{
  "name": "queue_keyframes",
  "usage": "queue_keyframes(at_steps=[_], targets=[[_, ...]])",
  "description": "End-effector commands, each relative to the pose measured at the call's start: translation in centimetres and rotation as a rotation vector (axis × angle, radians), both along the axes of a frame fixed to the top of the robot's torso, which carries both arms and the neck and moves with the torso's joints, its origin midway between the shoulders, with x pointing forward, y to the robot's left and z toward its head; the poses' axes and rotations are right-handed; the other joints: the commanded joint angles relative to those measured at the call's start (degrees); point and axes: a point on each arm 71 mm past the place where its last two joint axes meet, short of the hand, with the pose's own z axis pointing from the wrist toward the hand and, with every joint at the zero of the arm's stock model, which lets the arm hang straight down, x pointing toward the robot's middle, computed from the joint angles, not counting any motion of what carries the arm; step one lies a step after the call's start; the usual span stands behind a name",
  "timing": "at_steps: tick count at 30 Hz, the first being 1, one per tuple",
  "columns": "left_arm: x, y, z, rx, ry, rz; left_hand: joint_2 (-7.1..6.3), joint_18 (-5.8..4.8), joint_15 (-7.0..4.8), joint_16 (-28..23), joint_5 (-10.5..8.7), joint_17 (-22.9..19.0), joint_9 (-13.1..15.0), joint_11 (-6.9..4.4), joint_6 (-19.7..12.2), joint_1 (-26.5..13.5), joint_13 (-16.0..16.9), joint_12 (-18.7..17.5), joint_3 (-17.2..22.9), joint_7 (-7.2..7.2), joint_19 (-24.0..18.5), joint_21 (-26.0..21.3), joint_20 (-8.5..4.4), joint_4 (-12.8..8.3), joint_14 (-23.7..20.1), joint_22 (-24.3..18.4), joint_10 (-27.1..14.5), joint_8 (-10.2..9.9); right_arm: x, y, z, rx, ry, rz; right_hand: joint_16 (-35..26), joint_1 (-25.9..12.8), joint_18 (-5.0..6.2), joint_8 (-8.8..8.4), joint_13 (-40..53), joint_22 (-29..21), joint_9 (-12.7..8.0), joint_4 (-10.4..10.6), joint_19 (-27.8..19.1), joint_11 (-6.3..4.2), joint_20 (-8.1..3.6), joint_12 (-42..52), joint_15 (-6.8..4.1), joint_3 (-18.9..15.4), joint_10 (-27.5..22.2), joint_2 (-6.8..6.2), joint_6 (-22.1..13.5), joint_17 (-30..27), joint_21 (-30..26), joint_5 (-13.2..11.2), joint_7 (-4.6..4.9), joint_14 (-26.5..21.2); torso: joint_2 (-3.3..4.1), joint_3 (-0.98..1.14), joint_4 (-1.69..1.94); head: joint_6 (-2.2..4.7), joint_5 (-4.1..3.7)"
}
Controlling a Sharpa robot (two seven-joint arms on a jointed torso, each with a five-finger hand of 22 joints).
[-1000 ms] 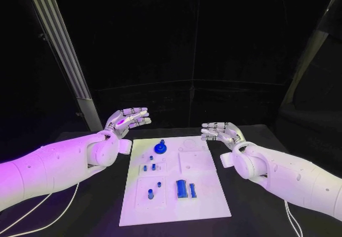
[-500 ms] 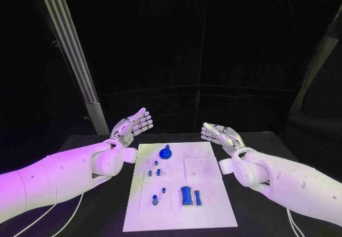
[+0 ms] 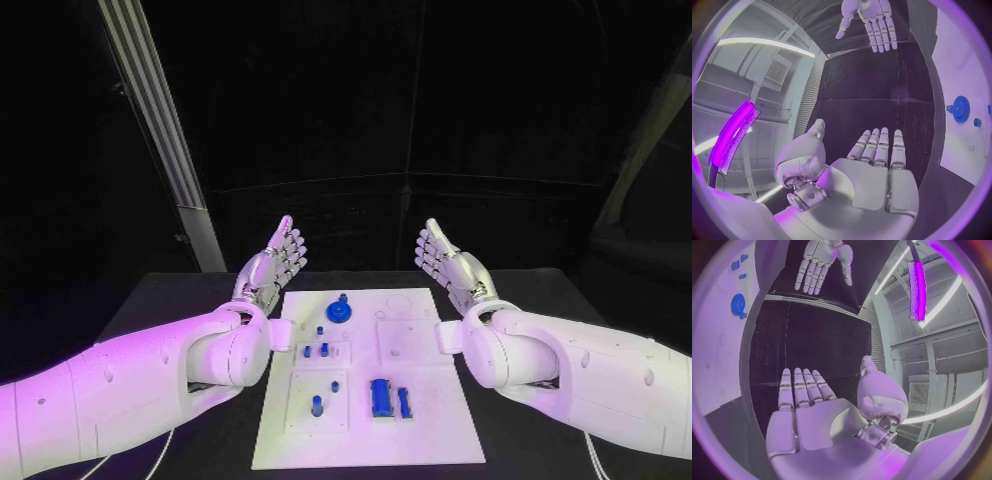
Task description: Assemble the parts on the task board
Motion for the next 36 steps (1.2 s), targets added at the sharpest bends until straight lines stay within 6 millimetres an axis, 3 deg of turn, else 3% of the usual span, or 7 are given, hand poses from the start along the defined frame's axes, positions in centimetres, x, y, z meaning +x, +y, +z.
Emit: queue_keyframes(at_steps=[1,3,24,25,27,31,36], targets=[[-0.47,0.31,0.55,0.118,-0.040,0.097,0.00,-2.45,-0.49,-5.2,-0.44,-0.1,-0.1,-0.95,-5.4,-8.0,-0.1,-4.2,-3.3,-1.09,-5.0,-0.8,-4.22,0.0,-5.7,-5.7,-5.5,-1.3,-0.08,-0.53,0.34,-0.003,-0.008,-0.099,-0.3,-9.4,-4.34,-0.23,-0.1,-2.1,-0.2,0.1,-6.1,-0.51,-2.49,-0.4,-0.19,4.8,-6.7,-0.25,-5.8,-0.1,-0.4,-0.4,-1.40,-7.1,0.01,0.01,0.02,-0.01,-0.01],[-0.67,0.24,0.68,0.123,-0.043,0.104,0.00,-2.45,-0.49,-5.2,-0.44,-0.1,-0.1,-0.95,-6.2,-9.1,-0.1,-4.2,-3.3,-1.09,-5.7,-0.8,-4.22,0.0,-6.5,-5.7,-6.3,-1.3,-0.08,-0.53,0.34,-0.003,-0.008,-0.099,-0.3,-10.8,-4.34,-0.23,-0.1,-6.3,-0.2,0.1,-7.1,-0.51,-2.49,-0.4,-0.19,4.8,-7.7,-0.25,-6.7,-0.1,-0.4,-0.4,-1.40,-8.1,0.01,0.01,0.02,-0.01,-0.01],[-0.80,0.19,0.77,0.126,-0.045,0.109,0.00,-2.45,-0.49,-5.2,-0.44,-0.1,-0.1,-0.95,-12.0,-18.0,-0.1,-4.2,-3.3,-1.09,-11.1,-0.8,-4.22,0.0,-12.7,-5.7,-12.1,-1.3,-0.08,-0.53,0.34,-0.003,-0.008,-0.099,-0.3,-21.1,-4.34,-0.23,-0.1,-6.3,-0.2,0.1,-13.7,-0.51,-2.49,-0.4,-0.19,4.8,-15.1,-0.25,-12.9,-0.1,-0.4,-0.4,-1.40,-15.8,0.01,0.01,0.02,-0.01,-0.01],[-0.80,0.19,0.77,0.126,-0.045,0.109,0.00,-2.45,-0.49,-5.2,-0.44,-0.1,-0.1,-0.95,-12.1,-18.1,-0.1,-4.2,-3.3,-1.09,-15.2,-0.8,-4.22,0.0,-12.8,-5.7,-12.3,-1.3,-0.08,-0.53,0.34,-0.003,-0.008,-0.099,-0.3,-21.2,-4.34,-0.23,-0.1,-6.3,-0.2,0.1,-13.8,-0.51,-2.49,-0.4,-0.19,4.8,-15.2,-0.25,-13.1,-0.1,-0.4,-0.4,-1.40,-16.0,0.01,0.01,0.02,-0.01,-0.01],[-0.80,0.19,0.77,0.126,-0.045,0.109,0.00,-2.45,-0.49,-5.2,-0.44,-0.1,-0.1,-0.95,-16.4,-24.4,-0.1,-4.2,-3.3,-1.09,-15.2,-0.8,-4.22,0.0,-17.4,-5.7,-16.8,-1.3,-0.08,-0.53,0.34,-0.003,-0.008,-0.099,-0.3,-21.9,-4.34,-0.23,-0.1,-6.3,-0.2,0.1,-14.2,-0.51,-2.49,-0.4,-0.19,4.8,-15.7,-0.25,-13.4,-0.1,-0.4,-0.4,-1.40,-16.4,0.01,0.01,0.02,-0.01,-0.01],[-0.80,0.19,0.77,0.126,-0.045,0.109,0.00,-2.45,-0.49,-5.2,-0.44,-0.1,-0.1,-0.95,-16.4,-24.4,-0.1,-4.2,-3.3,-1.09,-15.2,-0.8,-4.22,0.0,-17.4,-5.7,-16.8,-1.3,-0.08,-0.53,0.34,-0.003,-0.008,-0.099,-0.3,-28.8,-4.34,-0.23,-0.1,-6.3,-0.2,0.1,-18.8,-0.51,-2.49,-0.4,-0.19,4.8,-20.6,-0.25,-17.8,-0.1,-0.4,-0.4,-1.40,-21.6,0.01,0.01,0.02,-0.01,-0.01],[-0.80,0.19,0.77,0.126,-0.045,0.109,0.00,-2.45,-0.49,-5.2,-0.44,-0.1,-0.1,-0.95,-16.4,-24.4,-0.1,-4.2,-3.3,-1.09,-15.2,-0.8,-4.22,0.0,-17.4,-5.7,-16.8,-1.3,-0.08,-0.53,0.34,-0.003,-0.008,-0.099,-0.3,-28.8,-4.34,-0.23,-0.1,-6.3,-0.2,0.1,-18.8,-0.51,-2.49,-0.4,-0.19,4.8,-20.6,-0.25,-17.8,-0.1,-0.4,-0.4,-1.40,-21.6,0.01,0.01,0.02,-0.01,-0.01]])
